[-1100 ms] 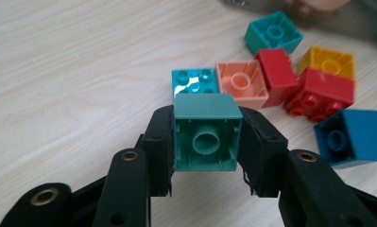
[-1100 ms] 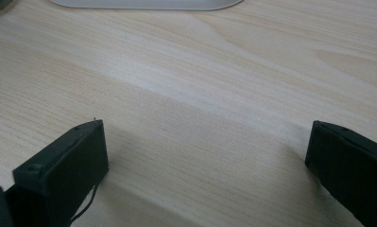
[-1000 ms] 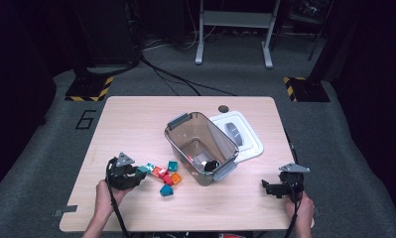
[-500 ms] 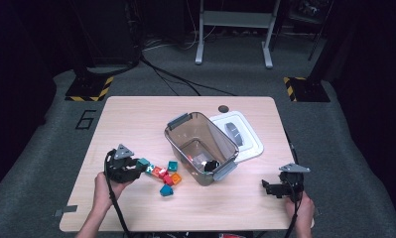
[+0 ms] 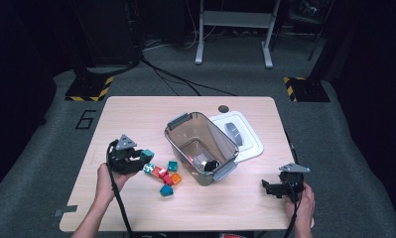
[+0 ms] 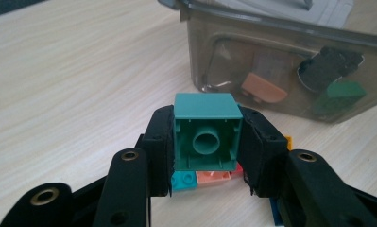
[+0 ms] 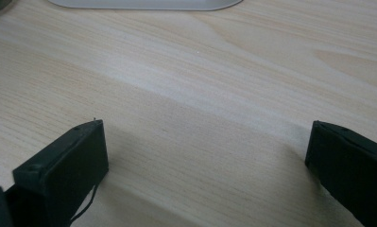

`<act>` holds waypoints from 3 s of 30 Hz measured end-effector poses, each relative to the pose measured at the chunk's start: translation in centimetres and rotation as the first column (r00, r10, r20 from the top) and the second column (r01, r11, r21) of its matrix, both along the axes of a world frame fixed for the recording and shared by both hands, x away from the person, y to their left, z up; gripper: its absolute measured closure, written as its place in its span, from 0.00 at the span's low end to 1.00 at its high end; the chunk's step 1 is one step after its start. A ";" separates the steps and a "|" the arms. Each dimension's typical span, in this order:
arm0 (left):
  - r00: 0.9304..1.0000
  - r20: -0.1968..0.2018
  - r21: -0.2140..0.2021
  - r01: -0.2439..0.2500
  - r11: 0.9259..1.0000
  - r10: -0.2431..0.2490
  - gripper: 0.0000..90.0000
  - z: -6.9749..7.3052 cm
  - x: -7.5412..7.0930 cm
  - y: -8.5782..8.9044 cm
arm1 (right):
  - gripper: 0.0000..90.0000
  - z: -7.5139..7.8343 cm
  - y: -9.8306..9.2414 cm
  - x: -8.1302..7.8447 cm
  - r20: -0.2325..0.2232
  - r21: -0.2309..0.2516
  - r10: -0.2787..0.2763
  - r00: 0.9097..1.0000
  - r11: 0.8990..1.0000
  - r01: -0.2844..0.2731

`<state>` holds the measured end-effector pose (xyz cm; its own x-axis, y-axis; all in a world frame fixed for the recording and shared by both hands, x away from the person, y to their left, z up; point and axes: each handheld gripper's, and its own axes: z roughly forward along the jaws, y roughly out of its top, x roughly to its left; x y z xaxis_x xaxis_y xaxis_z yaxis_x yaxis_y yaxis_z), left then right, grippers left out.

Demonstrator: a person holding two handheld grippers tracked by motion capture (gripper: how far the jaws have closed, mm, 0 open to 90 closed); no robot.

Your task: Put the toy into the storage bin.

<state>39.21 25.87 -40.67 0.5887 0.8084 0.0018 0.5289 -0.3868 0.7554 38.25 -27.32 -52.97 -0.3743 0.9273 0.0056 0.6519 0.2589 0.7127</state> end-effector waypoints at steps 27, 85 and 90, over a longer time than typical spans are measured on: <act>0.996 0.057 -0.019 0.076 0.997 -0.074 0.66 4.0 2.4 -4.1 | 0.00 0.0 -0.1 0.3 0.005 -0.002 0.014 1.000 1.000 -0.014; 0.984 0.002 0.016 0.177 0.984 -0.177 0.20 2.5 2.0 -9.4 | 0.00 0.0 0.0 0.3 0.001 0.003 0.010 1.000 1.000 -0.010; 0.990 0.031 0.015 0.135 0.991 -0.135 0.17 2.2 1.1 -7.4 | 0.00 0.0 0.0 0.3 0.001 0.003 0.010 1.000 1.000 -0.010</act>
